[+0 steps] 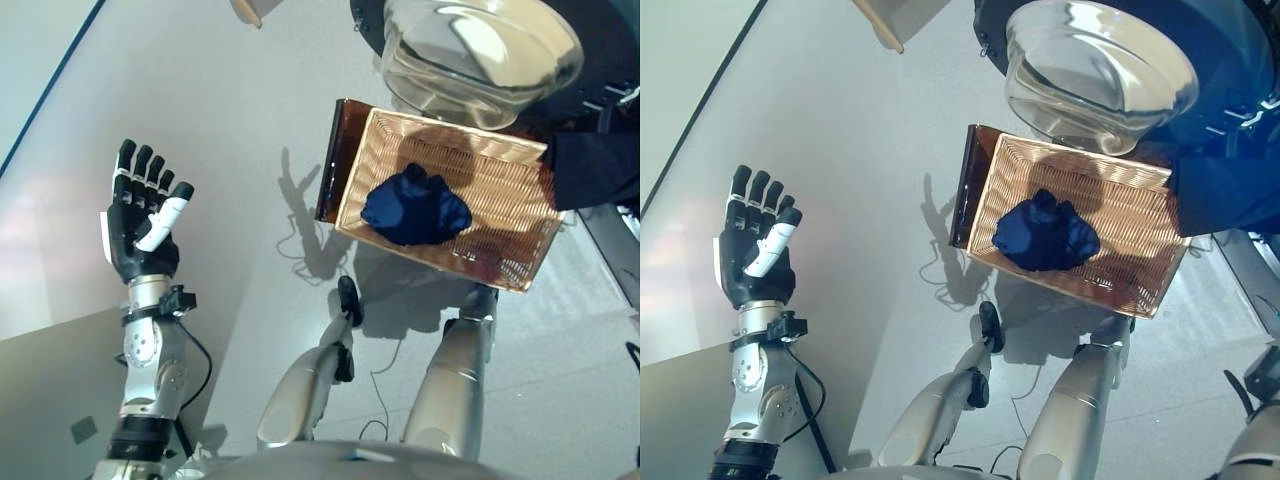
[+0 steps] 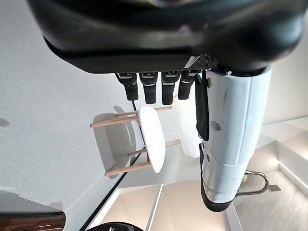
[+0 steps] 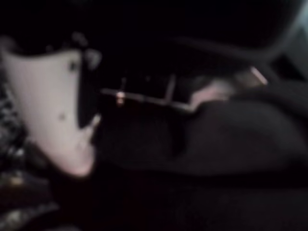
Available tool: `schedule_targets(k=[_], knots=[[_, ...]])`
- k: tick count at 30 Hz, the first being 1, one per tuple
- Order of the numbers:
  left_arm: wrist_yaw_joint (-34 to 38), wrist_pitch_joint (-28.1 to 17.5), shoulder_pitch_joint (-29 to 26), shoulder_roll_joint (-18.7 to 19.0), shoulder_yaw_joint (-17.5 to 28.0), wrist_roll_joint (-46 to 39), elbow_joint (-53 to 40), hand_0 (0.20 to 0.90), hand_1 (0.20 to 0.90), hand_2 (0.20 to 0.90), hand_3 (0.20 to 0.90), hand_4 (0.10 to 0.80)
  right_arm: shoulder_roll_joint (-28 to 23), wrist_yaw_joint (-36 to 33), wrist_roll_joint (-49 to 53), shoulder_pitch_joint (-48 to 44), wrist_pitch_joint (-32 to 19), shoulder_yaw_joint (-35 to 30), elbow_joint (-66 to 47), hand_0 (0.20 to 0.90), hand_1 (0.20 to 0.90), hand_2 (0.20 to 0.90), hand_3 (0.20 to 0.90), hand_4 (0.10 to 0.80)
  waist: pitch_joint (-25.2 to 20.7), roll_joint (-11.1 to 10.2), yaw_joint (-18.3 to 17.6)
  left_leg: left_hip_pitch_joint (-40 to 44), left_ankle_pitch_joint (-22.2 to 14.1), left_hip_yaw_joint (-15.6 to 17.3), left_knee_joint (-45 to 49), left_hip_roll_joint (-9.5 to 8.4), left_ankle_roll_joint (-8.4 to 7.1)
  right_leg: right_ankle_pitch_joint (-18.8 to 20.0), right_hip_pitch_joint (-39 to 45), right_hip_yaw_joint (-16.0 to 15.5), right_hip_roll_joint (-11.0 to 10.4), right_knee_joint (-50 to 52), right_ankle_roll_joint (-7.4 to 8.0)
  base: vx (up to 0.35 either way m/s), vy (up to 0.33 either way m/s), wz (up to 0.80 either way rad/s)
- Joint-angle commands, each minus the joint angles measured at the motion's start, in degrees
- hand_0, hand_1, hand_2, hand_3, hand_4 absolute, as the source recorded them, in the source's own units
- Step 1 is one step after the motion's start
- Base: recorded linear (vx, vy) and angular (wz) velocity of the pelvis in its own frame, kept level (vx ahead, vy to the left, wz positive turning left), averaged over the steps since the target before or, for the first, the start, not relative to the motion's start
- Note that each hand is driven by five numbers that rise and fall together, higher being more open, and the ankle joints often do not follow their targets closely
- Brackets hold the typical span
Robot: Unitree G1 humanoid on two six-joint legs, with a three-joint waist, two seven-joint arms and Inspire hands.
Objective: Pick up the clothes and place them into the washing machine
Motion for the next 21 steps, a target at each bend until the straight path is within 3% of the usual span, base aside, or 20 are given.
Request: schedule_targets(k=[1, 8, 14, 15, 16, 18, 21], knots=[[0.87, -5.49, 1.41, 1.87, 5.88, -0.62, -4.38, 0.9, 0.9, 0.9, 0.9, 0.8, -15.27, -0.62, -4.91, -0.86, -5.62, 8.89, -8.58, 0.2, 0.2, 0.2, 0.2, 0.3, -4.45, 0.16, -1.22, 0.07, -1.81, -2.26, -0.51, 4.89, -9.05, -7.48, -2.35, -0.22, 3.14, 8.2, -3.41, -0.039, -0.069, -0.06], [0.13, -4.94, 2.55, 2.75, 4.92, -0.49, -4.12, 0.9, 0.9, 0.9, 0.9, 0.8, -22.63, -2.26, -7.38, -7.42, -6.39, 15.14, -10.67, 0.2, 0.2, 0.2, 0.2, 0.3, -4.56, -0.72, -1.58, 0.06, -2.01, -2.1, -0.51, 6.64, -9.8, -10.07, -3.65, -0.59, 4.19, 11.23, -3.85, 0.007, -0.075, 0.01], [0.49, -5.15, 2.67, 1.77, 4.99, -0.81, -4.05, 0.9, 0.9, 0.9, 0.9, 0.8, -20.78, -1.89, -8.58, -7.14, -5.72, 16.5, -8.98, 0.2, 0.2, 0.2, 0.2, 0.3, -3.94, -0.3, -2.01, -0.56, -1.7, -1.97, -0.51, 6.65, -9.63, -9.29, -5.06, -0.35, 4.69, 11.87, -4.03, -0.007, -0.009, 0.01], [0.34, -5.2, 2.54, 1.49, 4.9, -1.01, -4.13, 0.9, 0.9, 0.9, 0.9, 0.8, -19.13, -1.06, -8.19, -6.18, -4.95, 16.15, -6.59, 0.313, 0.313, 0.313, 0.313, 0.38, -3.87, 0.19, -1.98, -0.59, -1.76, -1.87, -0.51, 6.45, -9.49, -9.29, -5.31, -0.27, 4.57, 12.11, -3.99, -0.013, 0.03, 0.06], [0.28, -5.2, 2.48, 1.54, 4.96, -1.06, -4.14, 0.9, 0.9, 0.9, 0.9, 0.8, -18.26, -0.23, -7.93, -5.39, -4.28, 15.97, -5.06, 0.469, 0.469, 0.469, 0.469, 0.492, -3.84, 0.38, -1.97, -0.59, -1.76, -1.9, -0.51, 6.29, -9.41, -9.29, -5.46, -0.28, 4.52, 12.29, -3.98, -0.013, 0.03, 0.07], [0.17, -5.22, 2.63, 1.6, 5.12, -1.19, -4.16, 0.9, 0.9, 0.9, 0.9, 0.8, -17.31, 0.91, -7.66, -4.43, -3.69, 15.72, -3.99, 0.9, 0.9, 0.9, 0.9, 0.8, -3.88, 0.48, -1.89, -0.57, -1.74, -1.98, -0.51, 6.11, -9.35, -9.32, -5.57, -0.29, 4.44, 12.38, -4.0, -0.003, 0.014, 0.02], [0.38, -5.55, 2.48, 1.55, 5.81, -1.64, -3.61, 0.9, 0.9, 0.9, 0.9, 0.8, -14.91, 2.52, -7.65, -2.5, -2.69, 15.41, -3.27, 0.9, 0.9, 0.9, 0.9, 0.8, -3.99, 0.67, -1.74, -0.15, -2.3, -2.07, -0.51, 5.49, -9.2, -9.84, -5.22, -0.31, 4.0, 12.42, -3.87, 0.004, 0.037, 0.05]])
